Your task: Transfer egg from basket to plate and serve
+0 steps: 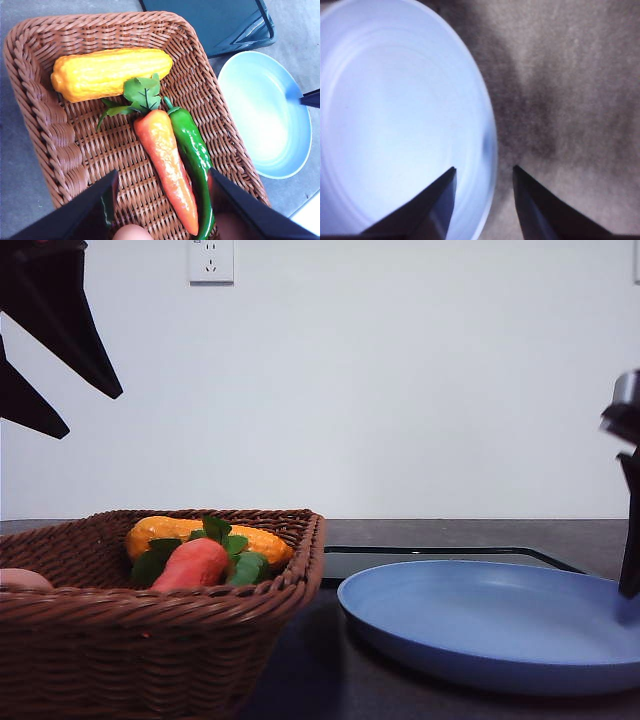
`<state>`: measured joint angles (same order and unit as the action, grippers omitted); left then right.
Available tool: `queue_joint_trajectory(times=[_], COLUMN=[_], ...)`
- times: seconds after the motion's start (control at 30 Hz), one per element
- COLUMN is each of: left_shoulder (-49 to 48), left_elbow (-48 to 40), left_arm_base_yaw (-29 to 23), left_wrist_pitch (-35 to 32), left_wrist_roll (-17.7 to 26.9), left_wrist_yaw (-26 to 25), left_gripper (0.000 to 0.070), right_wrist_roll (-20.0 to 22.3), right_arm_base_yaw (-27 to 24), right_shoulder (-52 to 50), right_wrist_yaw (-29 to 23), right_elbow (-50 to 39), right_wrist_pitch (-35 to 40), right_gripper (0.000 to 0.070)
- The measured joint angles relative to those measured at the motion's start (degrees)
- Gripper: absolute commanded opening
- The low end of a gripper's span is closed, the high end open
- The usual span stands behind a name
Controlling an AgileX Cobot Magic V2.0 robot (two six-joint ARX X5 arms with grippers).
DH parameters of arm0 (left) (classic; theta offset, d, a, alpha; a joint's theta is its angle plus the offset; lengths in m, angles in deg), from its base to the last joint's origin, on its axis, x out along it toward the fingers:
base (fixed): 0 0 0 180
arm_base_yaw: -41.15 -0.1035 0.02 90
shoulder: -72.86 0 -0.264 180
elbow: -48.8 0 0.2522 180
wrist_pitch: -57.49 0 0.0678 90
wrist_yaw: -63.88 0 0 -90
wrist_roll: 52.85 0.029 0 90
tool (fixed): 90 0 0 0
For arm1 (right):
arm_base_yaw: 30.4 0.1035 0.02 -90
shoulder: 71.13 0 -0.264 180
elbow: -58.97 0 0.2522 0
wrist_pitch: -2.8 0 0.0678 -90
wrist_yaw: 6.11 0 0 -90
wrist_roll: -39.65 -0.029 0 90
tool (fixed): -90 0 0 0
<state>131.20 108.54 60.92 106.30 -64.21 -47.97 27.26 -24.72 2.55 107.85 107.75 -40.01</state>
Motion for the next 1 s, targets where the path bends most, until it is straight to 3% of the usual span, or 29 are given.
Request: queue_joint_trajectory(times=[0.1,0.43,0.87,1.0], left_shoulder=[0.0,0.0,0.0,0.0], left_elbow=[0.0,0.0,0.0,0.0], left_arm_base_yaw=[0.0,0.0,0.0,0.3], left_wrist_pitch=[0.0,-0.1,-0.1,-0.1], left_wrist_roll=[0.0,0.0,0.1,0.2], left_wrist_yaw=[0.0,0.0,0.0,-0.1], left_gripper=[0.0359,0.0359,0.036,0.0412], right_wrist_roll=[0.0,-0.1,-0.5,-0.6], right_arm_base_yaw=[0.0,0.0,-0.2,-0.7], right_shoulder=[2.5,4.9,-0.5,-3.8], right_wrist_yaw=[0.1,1.0,1.3,0.7], right_elbow=[0.0,0.2,0.2,0.1], right_wrist_pitch=[2.2,3.5,3.0,2.8], right_gripper=[0.0207,0.0,0.0,0.0])
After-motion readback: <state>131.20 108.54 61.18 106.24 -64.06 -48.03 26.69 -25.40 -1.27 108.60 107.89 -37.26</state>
